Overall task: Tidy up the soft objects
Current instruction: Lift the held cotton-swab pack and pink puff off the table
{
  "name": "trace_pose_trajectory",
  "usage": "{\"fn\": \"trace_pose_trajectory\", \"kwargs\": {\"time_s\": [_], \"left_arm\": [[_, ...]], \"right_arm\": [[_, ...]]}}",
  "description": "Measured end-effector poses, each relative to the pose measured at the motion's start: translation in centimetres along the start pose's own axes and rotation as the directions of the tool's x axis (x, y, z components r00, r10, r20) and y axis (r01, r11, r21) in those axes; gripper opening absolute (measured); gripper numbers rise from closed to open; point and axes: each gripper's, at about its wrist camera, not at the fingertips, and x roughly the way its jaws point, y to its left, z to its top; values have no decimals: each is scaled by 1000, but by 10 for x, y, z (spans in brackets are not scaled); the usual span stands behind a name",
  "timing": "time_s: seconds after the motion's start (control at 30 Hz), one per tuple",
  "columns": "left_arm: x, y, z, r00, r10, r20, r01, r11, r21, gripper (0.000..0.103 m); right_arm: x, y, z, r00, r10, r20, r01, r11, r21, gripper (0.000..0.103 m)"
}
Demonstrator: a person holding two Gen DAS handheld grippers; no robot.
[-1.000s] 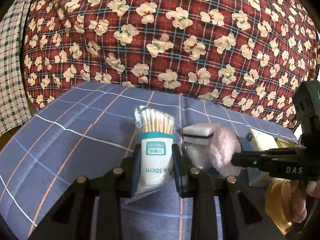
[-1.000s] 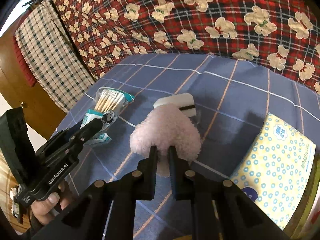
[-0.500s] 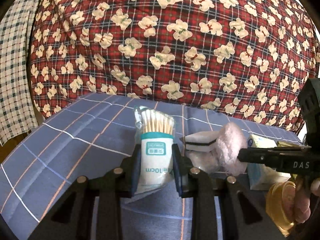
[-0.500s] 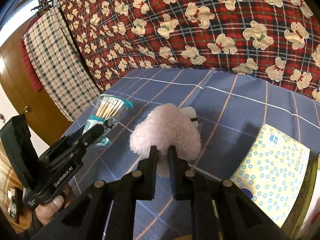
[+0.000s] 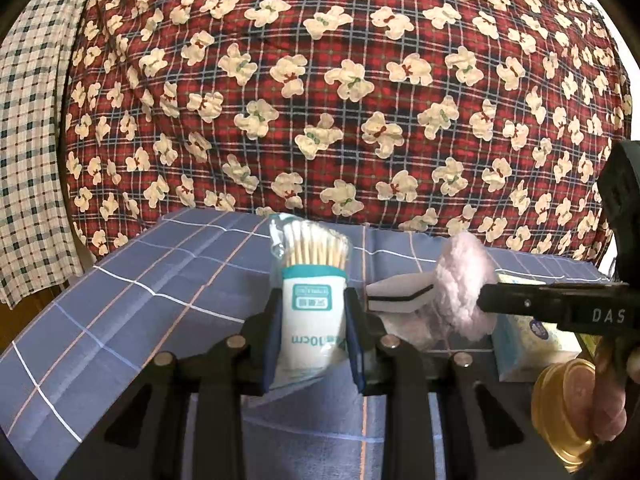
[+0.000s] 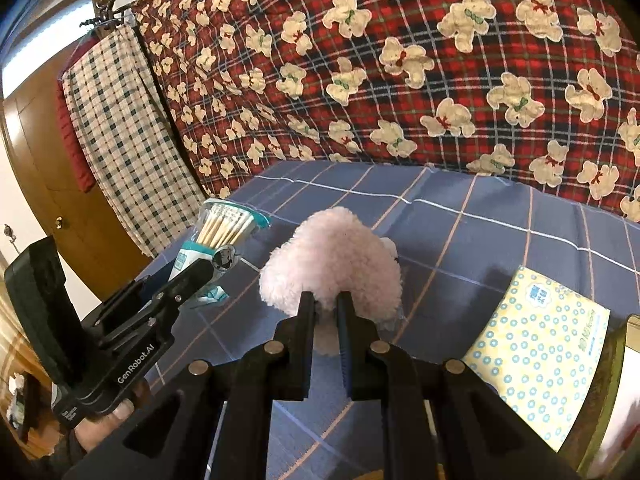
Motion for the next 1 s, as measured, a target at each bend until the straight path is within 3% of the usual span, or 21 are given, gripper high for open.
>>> {"fn": "trace_pose_trajectory", "kwargs": {"time_s": [1.0], "left_arm": [[-11, -5, -1, 998, 9, 56, -11, 999, 35, 27]], "right_arm": [[-23, 16, -5, 990, -17, 141, 28, 997, -75, 12]]}}
